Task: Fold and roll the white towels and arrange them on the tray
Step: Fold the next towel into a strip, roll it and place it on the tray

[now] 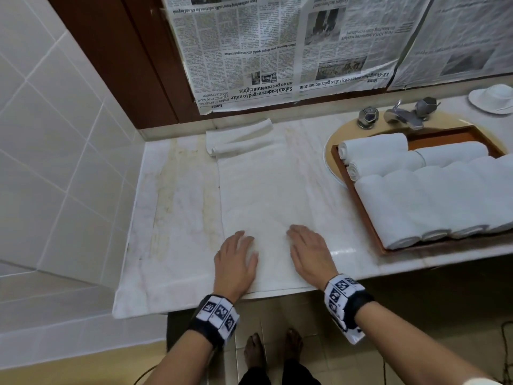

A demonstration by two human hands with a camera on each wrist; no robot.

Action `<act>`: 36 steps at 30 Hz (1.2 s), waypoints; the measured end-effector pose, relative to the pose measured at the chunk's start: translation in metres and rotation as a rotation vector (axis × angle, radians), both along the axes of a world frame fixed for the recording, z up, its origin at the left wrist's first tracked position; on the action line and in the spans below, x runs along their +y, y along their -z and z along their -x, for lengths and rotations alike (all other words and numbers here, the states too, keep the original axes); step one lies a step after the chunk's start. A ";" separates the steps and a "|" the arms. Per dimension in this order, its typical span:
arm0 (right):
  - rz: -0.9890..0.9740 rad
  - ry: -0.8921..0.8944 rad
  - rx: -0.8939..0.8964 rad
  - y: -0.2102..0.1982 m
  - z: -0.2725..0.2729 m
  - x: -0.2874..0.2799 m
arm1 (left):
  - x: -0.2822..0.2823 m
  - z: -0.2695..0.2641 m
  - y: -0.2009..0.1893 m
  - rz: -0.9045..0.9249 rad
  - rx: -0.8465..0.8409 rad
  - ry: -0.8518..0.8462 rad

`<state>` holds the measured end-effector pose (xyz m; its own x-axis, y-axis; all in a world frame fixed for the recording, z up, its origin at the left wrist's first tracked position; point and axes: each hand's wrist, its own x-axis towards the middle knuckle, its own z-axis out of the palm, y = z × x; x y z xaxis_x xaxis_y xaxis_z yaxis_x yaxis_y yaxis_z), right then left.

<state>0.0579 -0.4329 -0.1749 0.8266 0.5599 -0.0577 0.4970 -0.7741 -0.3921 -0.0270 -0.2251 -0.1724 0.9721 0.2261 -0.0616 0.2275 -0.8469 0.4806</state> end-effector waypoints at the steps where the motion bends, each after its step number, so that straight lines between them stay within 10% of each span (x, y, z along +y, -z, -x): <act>1: 0.051 -0.035 0.020 0.006 0.000 0.006 | -0.008 -0.006 0.001 -0.014 0.051 0.000; 13: 0.244 0.166 0.081 0.013 -0.018 -0.030 | 0.015 0.033 0.023 -0.126 0.247 -0.090; 21: 0.217 -0.125 0.053 0.012 -0.030 0.048 | -0.009 -0.052 0.015 -0.103 0.229 0.005; 36: 0.181 -0.071 0.057 0.005 -0.080 0.063 | 0.010 -0.101 0.012 -0.073 0.192 -0.056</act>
